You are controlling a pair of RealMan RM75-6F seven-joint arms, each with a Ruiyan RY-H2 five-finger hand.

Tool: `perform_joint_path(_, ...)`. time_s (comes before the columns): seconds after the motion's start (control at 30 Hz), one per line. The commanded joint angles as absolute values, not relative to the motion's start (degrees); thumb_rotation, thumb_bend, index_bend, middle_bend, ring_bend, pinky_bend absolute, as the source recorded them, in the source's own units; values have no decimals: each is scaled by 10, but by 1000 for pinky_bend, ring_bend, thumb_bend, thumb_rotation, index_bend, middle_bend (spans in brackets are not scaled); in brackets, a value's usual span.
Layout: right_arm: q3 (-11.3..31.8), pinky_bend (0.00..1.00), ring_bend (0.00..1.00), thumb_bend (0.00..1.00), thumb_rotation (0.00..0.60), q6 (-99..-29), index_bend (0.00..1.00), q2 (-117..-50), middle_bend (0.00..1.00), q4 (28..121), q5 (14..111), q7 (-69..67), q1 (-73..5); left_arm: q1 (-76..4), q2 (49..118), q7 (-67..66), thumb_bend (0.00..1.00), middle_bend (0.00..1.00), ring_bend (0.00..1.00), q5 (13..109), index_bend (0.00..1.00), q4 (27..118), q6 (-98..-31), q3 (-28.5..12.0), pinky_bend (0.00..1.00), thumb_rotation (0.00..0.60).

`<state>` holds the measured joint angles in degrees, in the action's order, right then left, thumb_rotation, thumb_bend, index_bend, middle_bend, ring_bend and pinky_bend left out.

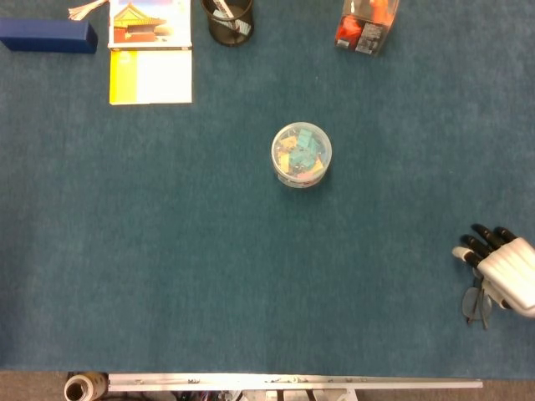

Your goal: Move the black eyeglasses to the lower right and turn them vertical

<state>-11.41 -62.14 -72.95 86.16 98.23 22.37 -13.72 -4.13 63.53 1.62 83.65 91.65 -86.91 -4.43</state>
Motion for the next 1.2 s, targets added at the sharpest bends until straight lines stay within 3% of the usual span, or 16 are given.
perform_joint_path(0.03, -115, 222, 50, 400, 600, -628, 172, -734, 134, 857, 987, 223, -136, -41, 635, 16, 377, 537, 395, 837, 475, 917, -869, -44, 534, 600)
perform_joint_path(0.23, -117, 171, 0, 398, 600, -637, 138, -739, 68, 848, 995, 217, -135, -41, 635, 17, 377, 537, 395, 837, 475, 917, -869, -44, 534, 600)
perform_joint_path(0.5, -118, 121, 0, 397, 600, -641, 125, -745, 56, 837, 997, 214, -134, -41, 635, 17, 377, 537, 395, 837, 475, 917, -869, -44, 534, 600)
perform_joint_path(0.97, -121, 110, 0, 396, 600, -638, 117, -750, 49, 832, 995, 216, -135, -41, 635, 18, 377, 537, 395, 838, 475, 917, -869, -44, 534, 600)
perform_joint_path(1.2, -126, 110, 0, 397, 600, -663, 117, -720, 49, 873, 1010, 202, -134, -41, 634, 20, 377, 537, 395, 837, 475, 917, -869, -44, 534, 600)
